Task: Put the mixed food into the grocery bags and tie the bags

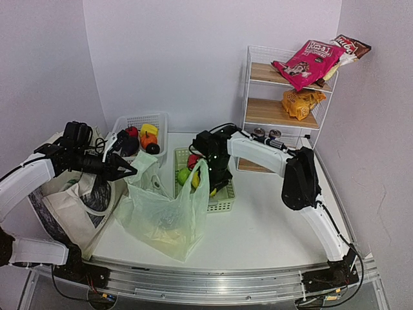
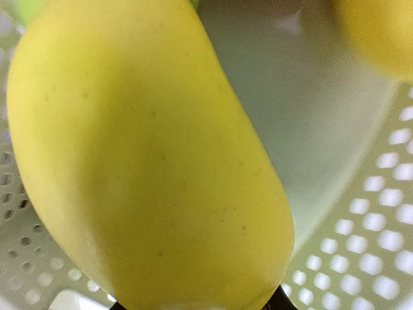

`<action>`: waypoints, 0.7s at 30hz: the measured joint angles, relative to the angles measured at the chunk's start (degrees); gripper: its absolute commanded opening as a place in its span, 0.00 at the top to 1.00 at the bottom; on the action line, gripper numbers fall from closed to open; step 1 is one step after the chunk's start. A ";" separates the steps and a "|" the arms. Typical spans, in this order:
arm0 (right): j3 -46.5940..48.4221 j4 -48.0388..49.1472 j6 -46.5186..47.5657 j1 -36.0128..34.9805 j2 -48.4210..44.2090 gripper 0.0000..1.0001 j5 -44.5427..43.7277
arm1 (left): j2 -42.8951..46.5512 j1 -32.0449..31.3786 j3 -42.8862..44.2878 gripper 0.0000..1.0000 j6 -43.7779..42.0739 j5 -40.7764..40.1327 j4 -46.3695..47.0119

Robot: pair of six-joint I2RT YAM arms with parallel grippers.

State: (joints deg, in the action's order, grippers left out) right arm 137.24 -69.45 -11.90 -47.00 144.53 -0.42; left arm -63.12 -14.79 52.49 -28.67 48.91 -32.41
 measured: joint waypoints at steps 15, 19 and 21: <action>3.25 10.73 6.11 -0.50 -15.50 0.98 -7.36 | 1.49 0.00 0.63 1.00 8.00 0.94 3.52; -2.95 14.66 9.36 -4.99 -19.90 0.99 -2.94 | 1.95 0.00 0.83 1.00 10.96 0.83 5.33; -10.07 19.98 8.47 -8.23 -24.07 0.99 1.98 | 2.64 0.00 0.83 1.00 12.55 0.88 6.19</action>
State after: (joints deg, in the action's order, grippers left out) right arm 127.17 -49.47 -3.43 -55.23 120.46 1.56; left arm -60.48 -14.79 53.32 -16.12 49.78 -26.23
